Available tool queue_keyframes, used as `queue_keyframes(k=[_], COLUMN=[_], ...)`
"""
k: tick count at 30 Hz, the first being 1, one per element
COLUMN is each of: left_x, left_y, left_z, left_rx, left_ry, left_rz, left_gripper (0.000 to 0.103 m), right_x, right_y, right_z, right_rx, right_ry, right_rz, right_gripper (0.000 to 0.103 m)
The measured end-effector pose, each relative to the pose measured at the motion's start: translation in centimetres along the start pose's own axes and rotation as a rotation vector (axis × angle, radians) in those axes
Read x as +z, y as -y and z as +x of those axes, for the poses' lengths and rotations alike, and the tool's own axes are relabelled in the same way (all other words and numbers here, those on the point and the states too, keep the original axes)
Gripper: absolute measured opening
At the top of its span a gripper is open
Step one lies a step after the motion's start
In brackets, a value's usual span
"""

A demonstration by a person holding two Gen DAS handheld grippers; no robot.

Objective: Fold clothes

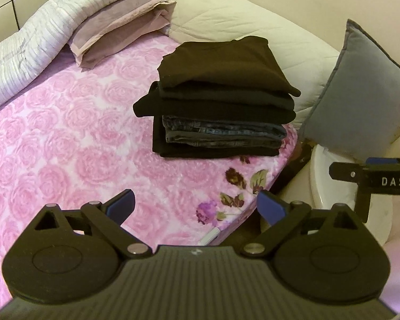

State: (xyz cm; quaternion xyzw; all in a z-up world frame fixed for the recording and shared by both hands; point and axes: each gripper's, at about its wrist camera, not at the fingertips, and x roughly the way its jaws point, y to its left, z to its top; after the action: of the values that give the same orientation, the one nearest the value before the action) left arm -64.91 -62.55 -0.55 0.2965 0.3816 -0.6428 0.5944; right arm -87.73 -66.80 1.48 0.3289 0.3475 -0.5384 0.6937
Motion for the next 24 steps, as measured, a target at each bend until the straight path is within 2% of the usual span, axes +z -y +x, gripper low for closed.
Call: queue_keyframes(k=[11, 24], left_x=[0.07, 0.34], left_y=[0.25, -0.03], left_z=[0.38, 0.41], left_rx=[0.055, 0.085], left_ry=[0.005, 0.006], left_rz=[0.007, -0.008], left_gripper=[0.097, 0.097], right_x=[0.16, 0.69], right_y=[-0.19, -0.84], right_z=[-0.55, -0.78], right_rx=[0.014, 0.033], right_ry=[0.016, 0.038], right_rz=[-0.003, -0.018], right_gripper=[0.092, 0.092])
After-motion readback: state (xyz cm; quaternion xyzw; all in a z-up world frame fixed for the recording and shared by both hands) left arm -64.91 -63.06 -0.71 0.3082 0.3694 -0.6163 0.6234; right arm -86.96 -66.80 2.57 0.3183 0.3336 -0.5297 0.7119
